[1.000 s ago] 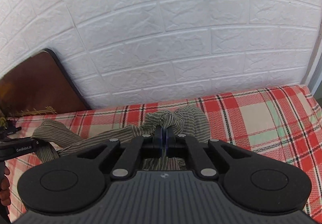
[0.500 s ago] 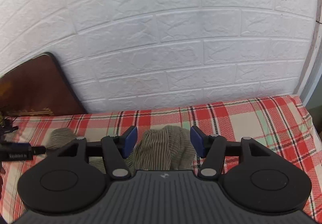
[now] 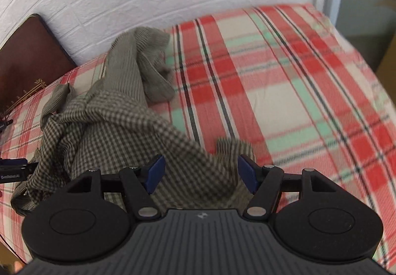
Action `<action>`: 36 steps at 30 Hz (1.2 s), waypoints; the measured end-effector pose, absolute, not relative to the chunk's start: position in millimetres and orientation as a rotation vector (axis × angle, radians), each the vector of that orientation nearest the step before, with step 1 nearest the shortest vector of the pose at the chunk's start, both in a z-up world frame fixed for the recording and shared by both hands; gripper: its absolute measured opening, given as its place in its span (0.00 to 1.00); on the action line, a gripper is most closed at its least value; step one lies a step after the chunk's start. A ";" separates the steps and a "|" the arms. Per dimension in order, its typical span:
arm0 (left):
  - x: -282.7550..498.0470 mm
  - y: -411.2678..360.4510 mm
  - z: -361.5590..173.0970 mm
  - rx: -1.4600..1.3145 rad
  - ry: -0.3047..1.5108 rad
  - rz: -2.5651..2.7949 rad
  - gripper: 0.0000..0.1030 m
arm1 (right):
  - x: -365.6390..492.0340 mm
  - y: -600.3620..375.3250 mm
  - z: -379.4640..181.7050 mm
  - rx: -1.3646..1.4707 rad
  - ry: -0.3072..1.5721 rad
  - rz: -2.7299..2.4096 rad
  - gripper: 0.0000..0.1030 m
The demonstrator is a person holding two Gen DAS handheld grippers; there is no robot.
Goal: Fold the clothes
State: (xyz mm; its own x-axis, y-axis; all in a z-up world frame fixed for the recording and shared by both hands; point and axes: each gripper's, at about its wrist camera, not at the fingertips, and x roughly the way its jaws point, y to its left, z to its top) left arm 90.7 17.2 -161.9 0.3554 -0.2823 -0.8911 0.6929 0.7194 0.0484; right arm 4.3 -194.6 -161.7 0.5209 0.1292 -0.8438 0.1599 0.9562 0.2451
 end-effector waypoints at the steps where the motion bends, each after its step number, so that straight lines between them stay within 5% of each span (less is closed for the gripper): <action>1: 89.5 12.9 -164.0 0.460 1.025 -0.668 0.78 | 2.8 -194.3 -164.4 0.312 1.034 -0.034 0.68; 15: 117.7 -15.8 -191.7 0.372 1.108 -0.764 0.66 | 5.6 -190.6 -167.4 0.286 1.053 -0.057 0.68; 17: 118.7 -18.8 -194.4 0.379 1.119 -0.774 0.57 | 11.1 -187.0 -172.8 0.279 1.064 -0.060 0.68; 19: 119.5 -21.5 -197.9 0.386 1.136 -0.772 0.12 | 15.5 -184.6 -177.3 0.278 1.072 -0.063 0.66; 21: 118.9 -23.0 -200.8 0.391 1.144 -0.767 0.01 | 16.7 -183.1 -177.2 0.282 1.077 -0.043 0.57; 22: 117.9 -23.2 -200.8 0.393 1.140 -0.765 0.00 | 17.2 -182.4 -177.2 0.284 1.079 -0.033 0.34; 24: 114.3 -21.3 -194.9 0.391 1.113 -0.771 0.00 | 18.4 -181.0 -177.1 0.288 1.084 -0.012 0.04; 36: 69.9 29.4 -94.8 0.274 0.906 -0.834 0.00 | -40.4 -198.9 -73.2 0.348 0.841 0.188 0.01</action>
State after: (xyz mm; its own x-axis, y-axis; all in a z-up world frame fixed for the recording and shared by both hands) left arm 69.9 29.4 -94.8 0.3369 -0.5213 -0.7841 0.7381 0.6632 -0.1238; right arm -40.4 -198.9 -73.2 0.6545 0.2983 -0.6947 -0.0258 0.9272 0.3737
